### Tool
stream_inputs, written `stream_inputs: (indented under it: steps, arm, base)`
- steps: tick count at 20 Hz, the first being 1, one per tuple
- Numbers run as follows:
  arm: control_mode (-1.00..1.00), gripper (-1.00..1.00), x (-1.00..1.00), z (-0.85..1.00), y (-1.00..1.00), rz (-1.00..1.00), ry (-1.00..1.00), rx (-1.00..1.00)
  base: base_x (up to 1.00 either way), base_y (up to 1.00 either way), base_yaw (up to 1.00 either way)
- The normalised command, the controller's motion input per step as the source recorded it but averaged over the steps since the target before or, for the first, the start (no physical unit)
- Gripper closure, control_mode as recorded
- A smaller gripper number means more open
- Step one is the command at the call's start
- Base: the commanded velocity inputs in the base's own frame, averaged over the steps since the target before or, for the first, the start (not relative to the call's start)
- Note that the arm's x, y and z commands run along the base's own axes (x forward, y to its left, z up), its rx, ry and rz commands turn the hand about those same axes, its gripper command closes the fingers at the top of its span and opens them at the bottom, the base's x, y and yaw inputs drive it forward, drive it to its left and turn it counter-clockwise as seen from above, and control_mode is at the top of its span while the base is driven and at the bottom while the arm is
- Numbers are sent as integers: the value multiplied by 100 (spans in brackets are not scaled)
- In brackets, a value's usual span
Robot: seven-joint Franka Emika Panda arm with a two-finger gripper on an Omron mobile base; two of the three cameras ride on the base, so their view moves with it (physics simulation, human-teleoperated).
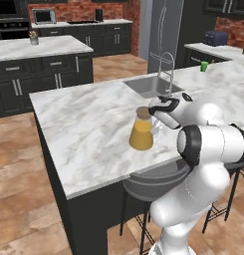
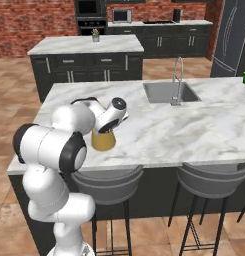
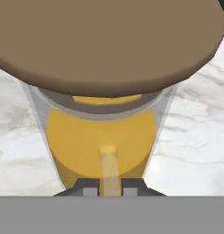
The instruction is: Place the pitcher and cup on the dining counter for serving.
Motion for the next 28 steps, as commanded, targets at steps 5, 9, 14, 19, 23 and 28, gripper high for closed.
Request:
stream_inputs:
  steps: [5,9,14,19,23,28]
  arm:
    - [-100,100,39,-23,10,0,0,-5]
    - [-100,-100,18,-14,2,0,0,-3]
    - [-100,-100,0,4,0,0,0,-1]
    - [-100,-100,0,37,0,0,0,0]
    - [-100,-100,-16,58,3,0,0,-2]
    - [-100,-100,-39,56,0,0,-1,-2]
  base:
    - [0,0,0]
    - [0,0,0]
    - [0,0,0]
    - [0,0,0]
    - [0,0,0]
    - [0,0,0]
